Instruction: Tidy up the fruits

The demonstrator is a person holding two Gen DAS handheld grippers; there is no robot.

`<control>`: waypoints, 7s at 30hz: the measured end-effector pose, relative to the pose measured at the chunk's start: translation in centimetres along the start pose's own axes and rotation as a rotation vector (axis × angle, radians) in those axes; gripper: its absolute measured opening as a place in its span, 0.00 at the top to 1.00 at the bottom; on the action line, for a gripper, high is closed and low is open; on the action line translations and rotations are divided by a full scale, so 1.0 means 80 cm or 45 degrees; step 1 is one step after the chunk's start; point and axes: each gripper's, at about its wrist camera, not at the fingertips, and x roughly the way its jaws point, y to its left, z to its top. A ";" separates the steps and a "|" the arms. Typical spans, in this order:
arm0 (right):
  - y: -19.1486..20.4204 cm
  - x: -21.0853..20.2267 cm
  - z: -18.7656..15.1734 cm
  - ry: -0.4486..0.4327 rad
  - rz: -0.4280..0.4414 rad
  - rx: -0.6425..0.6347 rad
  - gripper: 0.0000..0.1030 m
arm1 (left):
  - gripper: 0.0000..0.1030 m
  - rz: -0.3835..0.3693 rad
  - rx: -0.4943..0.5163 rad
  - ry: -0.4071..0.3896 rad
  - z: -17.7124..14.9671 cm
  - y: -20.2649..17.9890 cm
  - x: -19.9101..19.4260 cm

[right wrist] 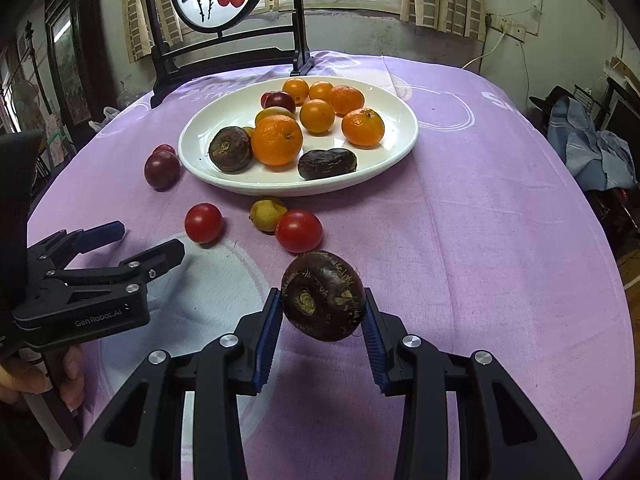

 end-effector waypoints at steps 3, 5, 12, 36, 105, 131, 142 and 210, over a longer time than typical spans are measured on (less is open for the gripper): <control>-0.001 -0.002 0.000 -0.002 0.007 0.004 0.61 | 0.11 -0.015 -0.002 0.009 0.001 -0.004 0.001; -0.001 -0.002 0.000 0.000 0.010 0.008 0.61 | 0.11 -0.056 -0.015 0.027 0.004 -0.009 0.002; 0.001 0.001 0.000 0.014 0.013 0.005 0.61 | 0.19 0.067 0.095 0.076 0.017 -0.043 0.028; 0.013 -0.022 -0.002 -0.182 -0.029 -0.066 0.61 | 0.72 -0.126 0.064 -0.097 0.039 -0.026 -0.027; 0.002 0.005 0.018 -0.128 -0.017 0.037 0.37 | 0.08 0.118 -0.029 -0.090 0.035 0.054 -0.024; -0.002 0.035 0.027 0.025 0.059 0.046 0.75 | 0.08 0.079 -0.183 0.004 0.032 0.097 -0.009; 0.002 -0.015 0.022 -0.079 0.140 0.033 0.77 | 0.10 0.061 -0.170 0.009 0.034 0.059 0.013; -0.021 -0.040 0.076 -0.257 0.057 -0.013 0.71 | 0.61 -0.133 0.001 -0.111 0.073 0.000 -0.052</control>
